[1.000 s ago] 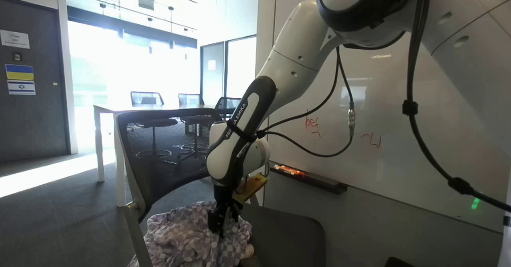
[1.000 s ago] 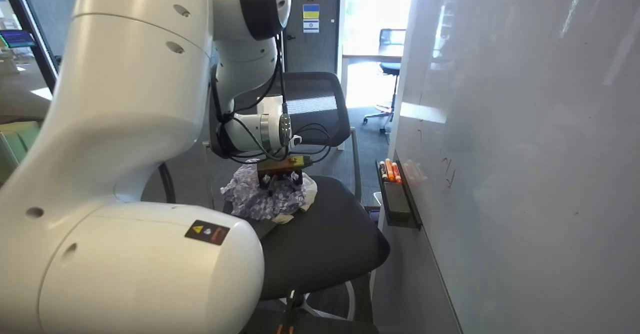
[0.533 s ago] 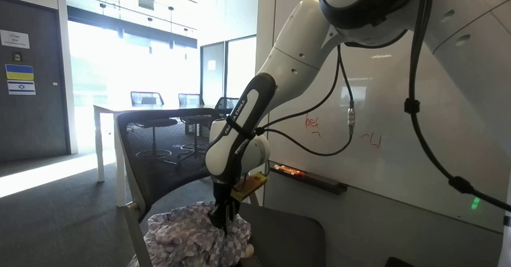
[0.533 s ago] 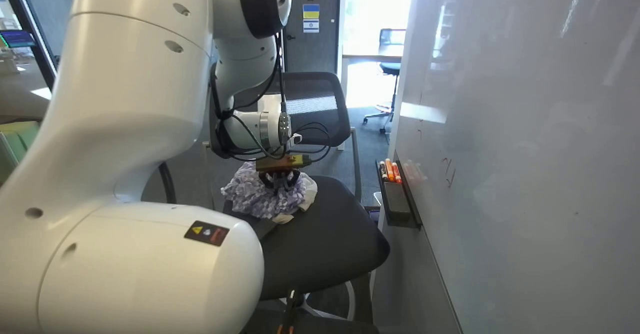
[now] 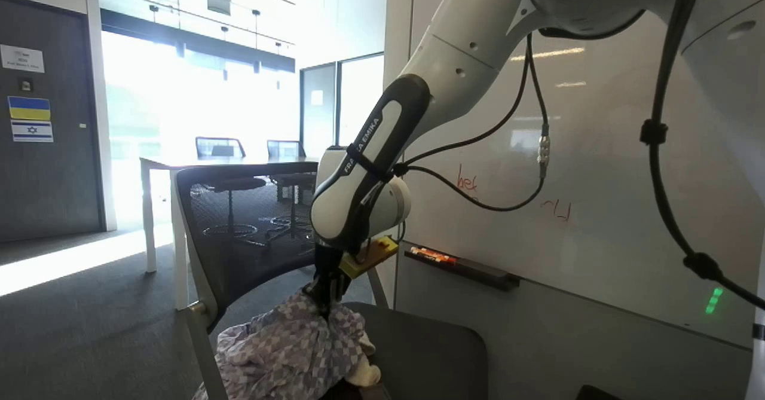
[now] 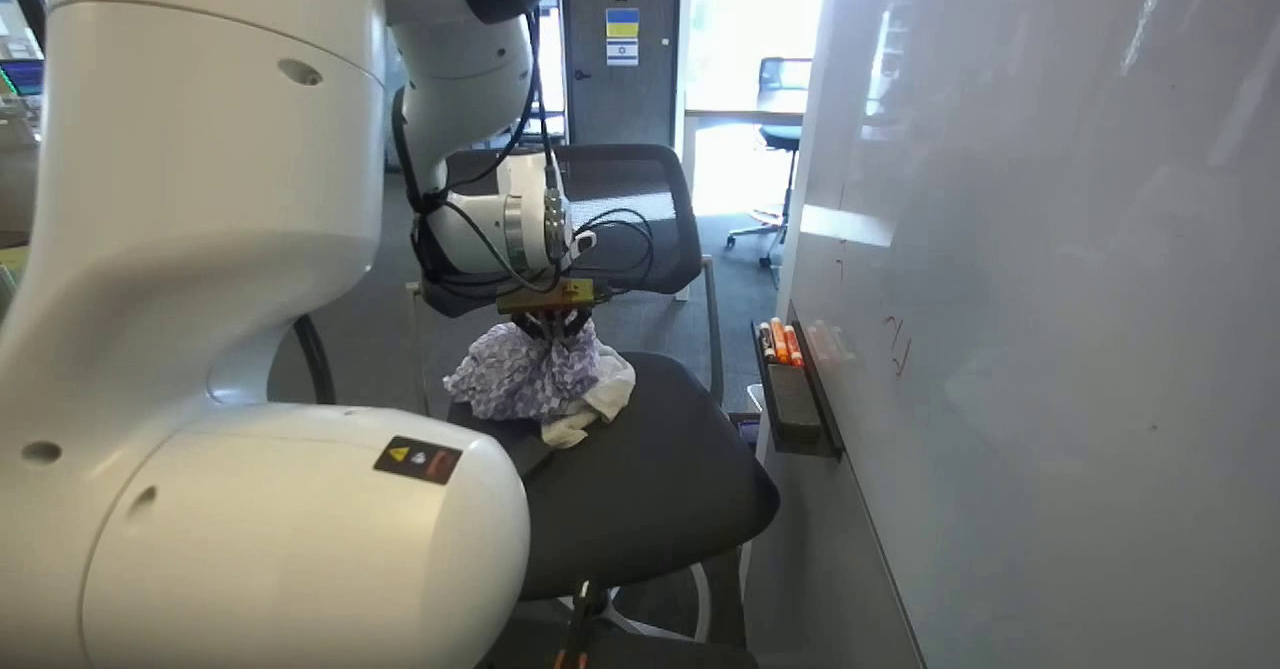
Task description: Hang the checked cloth onto the chair
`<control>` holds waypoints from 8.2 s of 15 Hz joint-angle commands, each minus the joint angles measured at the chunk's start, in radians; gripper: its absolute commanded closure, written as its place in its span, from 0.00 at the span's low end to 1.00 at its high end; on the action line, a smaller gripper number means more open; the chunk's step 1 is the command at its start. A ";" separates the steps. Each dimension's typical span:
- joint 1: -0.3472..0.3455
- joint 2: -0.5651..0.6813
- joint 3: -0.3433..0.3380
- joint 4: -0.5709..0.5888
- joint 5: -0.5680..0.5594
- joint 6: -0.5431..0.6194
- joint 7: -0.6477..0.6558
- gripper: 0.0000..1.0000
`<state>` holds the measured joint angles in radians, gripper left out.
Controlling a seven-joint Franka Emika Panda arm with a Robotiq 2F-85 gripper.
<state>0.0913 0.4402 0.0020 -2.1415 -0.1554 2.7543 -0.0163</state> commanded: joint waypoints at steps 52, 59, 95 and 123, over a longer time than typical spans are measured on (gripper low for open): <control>0.366 0.129 0.135 1.021 -0.769 -1.081 0.582 0.00; 0.368 0.181 0.141 1.136 -0.501 -1.366 0.520 0.00; -0.184 0.124 0.111 0.158 0.108 -0.319 -0.521 0.00; -0.147 0.195 0.077 0.204 0.060 -0.291 -0.306 0.96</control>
<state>-0.0902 0.7294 0.0998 -1.8423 -0.0905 2.4717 -0.4003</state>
